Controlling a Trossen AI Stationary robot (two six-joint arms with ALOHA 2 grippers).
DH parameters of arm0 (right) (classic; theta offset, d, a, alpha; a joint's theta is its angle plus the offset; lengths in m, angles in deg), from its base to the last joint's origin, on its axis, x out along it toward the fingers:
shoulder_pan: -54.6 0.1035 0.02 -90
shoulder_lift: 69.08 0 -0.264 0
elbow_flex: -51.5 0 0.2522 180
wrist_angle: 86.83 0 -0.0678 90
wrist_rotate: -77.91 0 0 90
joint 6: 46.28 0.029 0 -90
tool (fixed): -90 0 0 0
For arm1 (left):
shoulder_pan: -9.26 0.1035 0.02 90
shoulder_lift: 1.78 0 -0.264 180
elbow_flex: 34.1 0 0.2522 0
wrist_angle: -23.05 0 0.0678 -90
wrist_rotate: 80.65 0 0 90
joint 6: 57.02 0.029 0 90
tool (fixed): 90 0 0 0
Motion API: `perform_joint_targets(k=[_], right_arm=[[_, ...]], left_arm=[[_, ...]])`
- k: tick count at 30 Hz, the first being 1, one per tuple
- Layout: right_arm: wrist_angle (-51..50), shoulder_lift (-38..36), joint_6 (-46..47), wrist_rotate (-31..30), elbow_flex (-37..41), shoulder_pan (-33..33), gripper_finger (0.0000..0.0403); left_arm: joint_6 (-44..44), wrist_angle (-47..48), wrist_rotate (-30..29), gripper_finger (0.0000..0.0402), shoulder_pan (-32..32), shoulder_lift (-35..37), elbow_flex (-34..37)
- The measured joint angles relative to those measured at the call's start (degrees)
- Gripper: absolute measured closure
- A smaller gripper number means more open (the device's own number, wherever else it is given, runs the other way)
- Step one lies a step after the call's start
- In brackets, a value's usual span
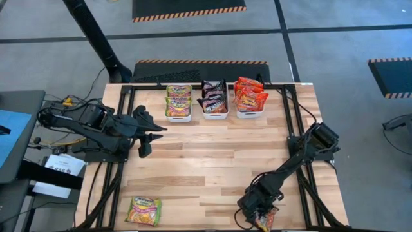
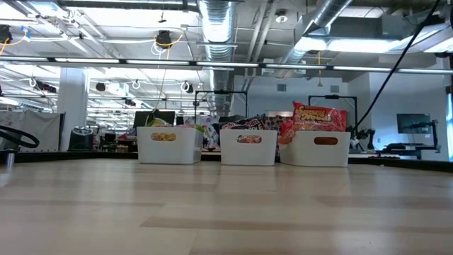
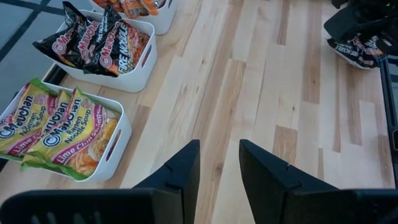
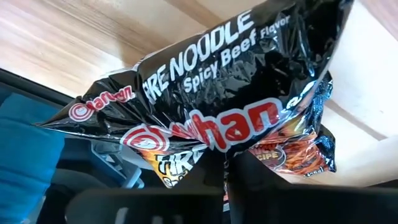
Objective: Sort Maruchan noodles
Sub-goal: Put the black noodle pack into the middle white bin
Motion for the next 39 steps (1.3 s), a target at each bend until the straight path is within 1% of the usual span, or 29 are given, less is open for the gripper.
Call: perform_joint_targets(k=[3,5,12,18,24,32,35,39], right_arm=[[-2.04,0.13,-1.24,-1.07,-2.38,-0.44,0.0396],[-4.08,0.32,-2.63,-2.99,-4.48,-0.91,0.0397],[-9.81,0.50,-5.90,-13.62,-12.06,-4.09,0.0398],[-10.69,0.48,-11.78,-21.39,-18.03,-8.81,0.0398],[-11.26,0.35,-19.13,-29.24,-23.12,-14.42,0.0398],[-11.21,0.24,-27.63,-43.74,-27.62,-23.59,0.0396],[-11.25,0.20,-31.14,-47.32,-28.61,-27.51,0.0398],[-11.16,0.18,-32.53,-51.31,-29.19,-32.30,0.0398]], left_arm=[[0.00,0.00,0.00,0.0301,0.00,0.00,0.00],[-0.02,0.00,0.00,0.0301,0.00,0.00,0.00],[-0.07,0.00,-0.02,0.0301,0.00,0.00,0.00],[-0.46,0.00,-0.02,0.0301,0.00,0.00,0.00],[-1.08,-0.04,-0.05,0.0301,0.00,0.00,0.00],[-1.43,-0.23,-1.32,0.0301,0.00,0.00,0.00],[-1.42,-0.22,-1.36,0.0301,0.00,0.00,0.00],[-1.42,-0.22,-1.44,0.0301,0.00,0.00,0.00]])
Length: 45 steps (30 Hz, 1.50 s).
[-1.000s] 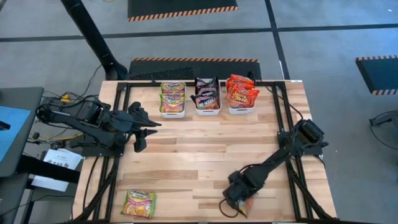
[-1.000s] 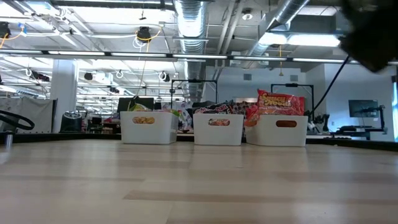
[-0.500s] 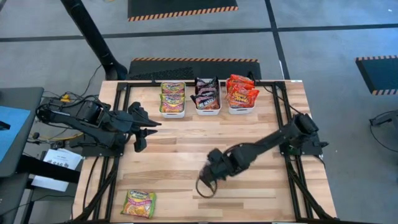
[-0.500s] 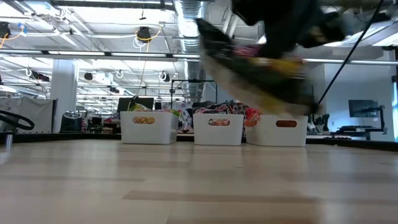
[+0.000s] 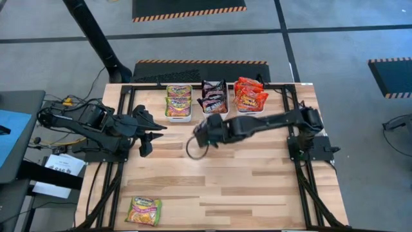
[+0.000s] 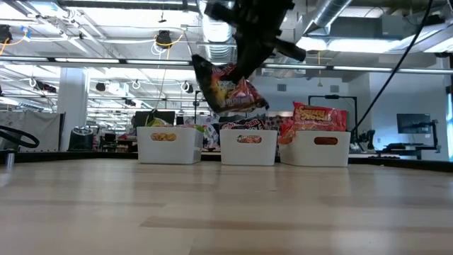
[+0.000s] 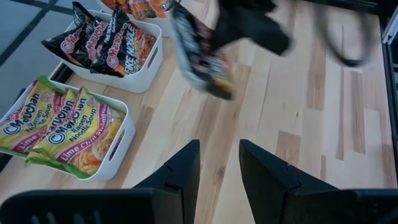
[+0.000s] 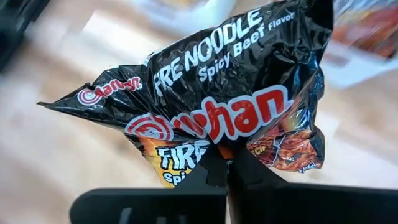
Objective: Sort Maruchan noodles
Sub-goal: Put the black noodle pack into the middle white bin
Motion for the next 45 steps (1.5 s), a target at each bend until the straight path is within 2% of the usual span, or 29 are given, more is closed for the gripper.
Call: perform_joint_targets(k=[7,14,19,26,45], right_arm=[[0.03,0.00,1.90,-7.03,0.00,-5.25,0.0398],[-0.33,-0.02,12.33,-19.67,-0.07,-6.30,0.0398],[-1.50,0.26,20.85,-23.49,-0.11,-6.55,0.0398],[-0.89,2.75,26.05,-25.35,-0.22,-8.70,0.0397],[1.35,5.01,18.93,-21.71,-0.07,-14.26,0.0397]], left_arm=[[0.00,0.00,-0.01,0.0301,0.00,0.00,0.00],[0.00,0.00,0.02,0.0301,0.00,0.00,0.00],[0.00,0.00,0.02,0.0301,0.00,0.00,0.00],[0.00,0.00,0.31,0.0301,0.00,0.00,0.00],[0.42,0.26,0.32,0.0301,0.00,0.02,-0.02]])
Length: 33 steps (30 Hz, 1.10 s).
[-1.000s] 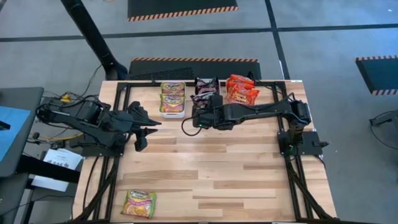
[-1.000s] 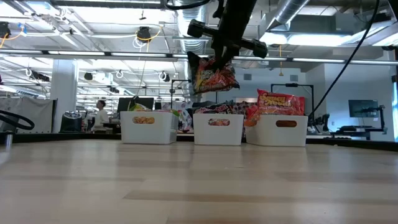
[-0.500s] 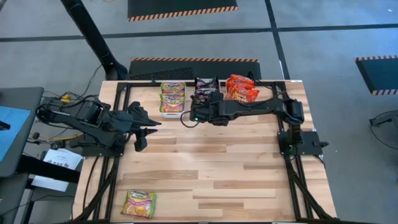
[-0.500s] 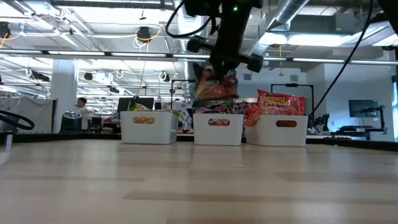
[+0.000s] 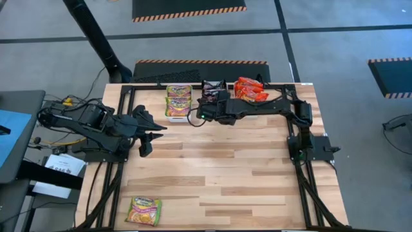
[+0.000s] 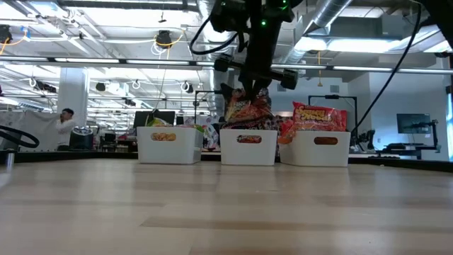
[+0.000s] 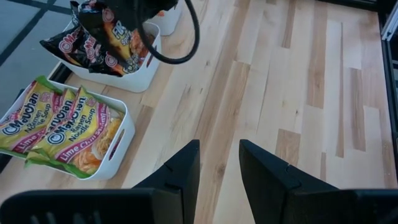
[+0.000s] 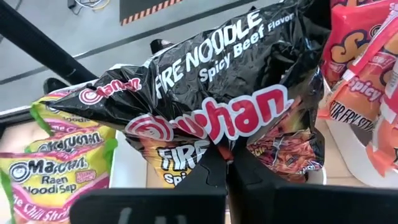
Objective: Sort Maruchan noodles
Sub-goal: Put the black noodle pack into the middle white bin
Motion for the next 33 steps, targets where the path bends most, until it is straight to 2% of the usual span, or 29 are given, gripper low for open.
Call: perform_joint_targets(k=[5,12,14,24,33], right_arm=[[1.20,0.00,-4.35,4.35,0.00,-1.76,0.0397],[0.83,-0.02,-6.48,4.60,0.00,-2.47,0.0397],[0.77,-0.02,-7.28,6.38,0.00,-2.74,0.0395],[0.55,-0.07,-8.90,9.54,0.00,-3.99,0.0341],[0.52,-0.07,-9.49,13.16,0.00,-4.76,0.0331]], left_arm=[[0.02,0.00,0.00,0.0301,0.00,0.00,0.00],[0.04,0.02,-0.24,0.0301,0.00,0.00,0.00],[0.04,0.00,-0.28,0.0301,0.00,0.00,0.00],[0.07,0.00,-0.33,0.0301,0.00,0.00,0.00],[0.07,0.02,-0.33,0.0301,0.00,0.00,0.00]])
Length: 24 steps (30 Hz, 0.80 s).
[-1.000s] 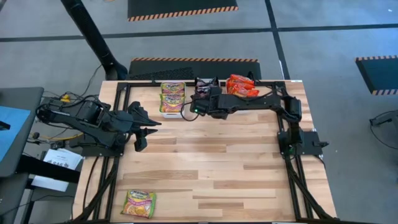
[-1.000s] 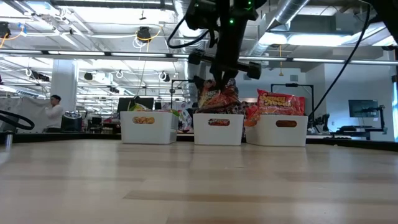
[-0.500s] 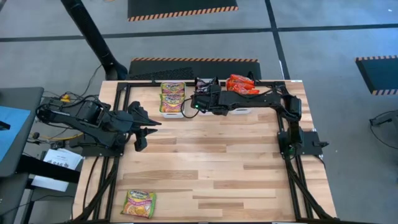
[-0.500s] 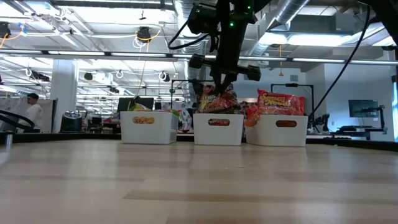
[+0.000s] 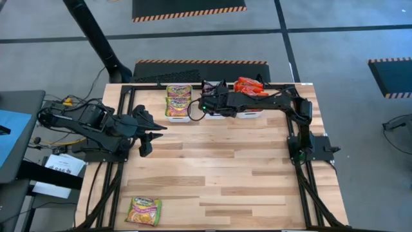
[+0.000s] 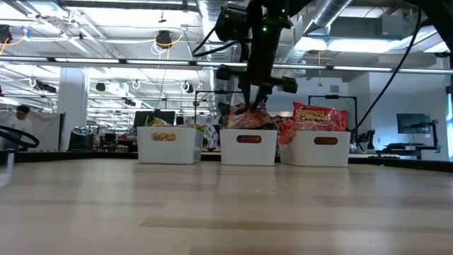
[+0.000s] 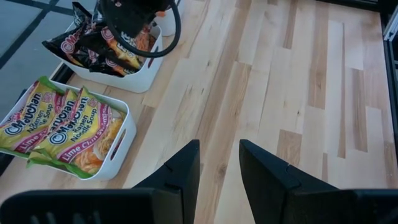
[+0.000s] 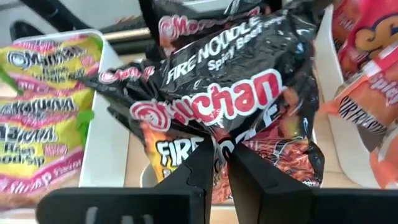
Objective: Sort Maruchan noodles
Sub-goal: Put the black noodle pack into the middle white bin
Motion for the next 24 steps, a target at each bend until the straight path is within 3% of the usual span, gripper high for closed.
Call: perform_joint_targets(k=[24], right_arm=[[0.22,-0.02,-9.58,12.48,0.00,-3.41,0.0330]], left_arm=[[0.00,0.00,0.11,0.0301,0.00,0.00,0.00]])
